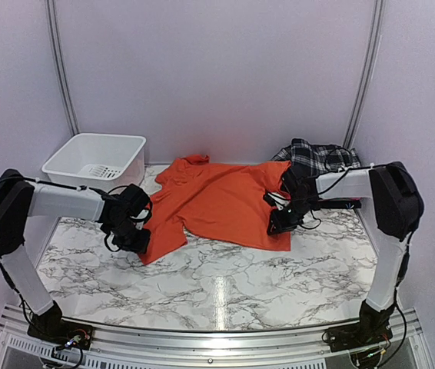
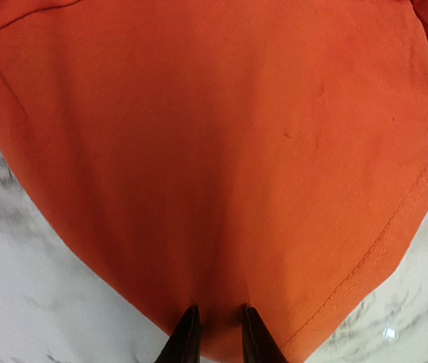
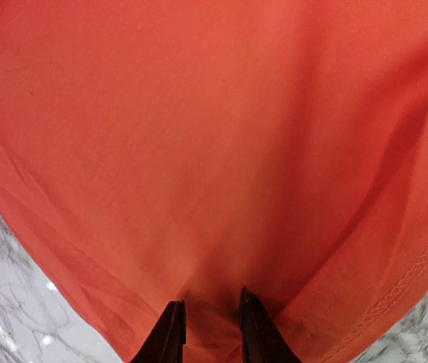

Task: Fold and stack the mixed laundry pile
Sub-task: Flatten out the crumpled T-shirt at the center of the board.

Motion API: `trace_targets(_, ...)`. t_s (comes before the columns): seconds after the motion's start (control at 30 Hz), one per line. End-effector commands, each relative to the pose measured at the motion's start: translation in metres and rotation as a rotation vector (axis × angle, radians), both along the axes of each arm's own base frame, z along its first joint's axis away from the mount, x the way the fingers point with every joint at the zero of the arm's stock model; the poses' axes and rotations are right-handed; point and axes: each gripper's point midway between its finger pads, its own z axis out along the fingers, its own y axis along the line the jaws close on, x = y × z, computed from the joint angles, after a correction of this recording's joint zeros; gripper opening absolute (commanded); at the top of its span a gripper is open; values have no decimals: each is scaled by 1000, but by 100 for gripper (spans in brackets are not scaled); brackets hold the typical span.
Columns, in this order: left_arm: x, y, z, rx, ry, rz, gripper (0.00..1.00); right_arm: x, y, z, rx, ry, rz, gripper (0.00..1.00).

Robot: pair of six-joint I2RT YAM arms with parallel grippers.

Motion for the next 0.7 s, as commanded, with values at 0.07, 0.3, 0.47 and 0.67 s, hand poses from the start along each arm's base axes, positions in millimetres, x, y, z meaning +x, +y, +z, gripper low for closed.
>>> trace_targets(0.07,-139,30,-26,-8,299,136,21,-100,-19,-11,43,230,-71,26)
trace_targets(0.3,-222,-1,-9,-107,381,104,20,-178,-25,-4,73,342,-85,28)
trace_targets(0.47,-192,-26,56,-306,161,121,44,-162,-28,37,69,234,-111,34)
trace_targets(0.67,-110,-19,112,-291,-167,185,99,-116,-10,55,114,107,-129,45)
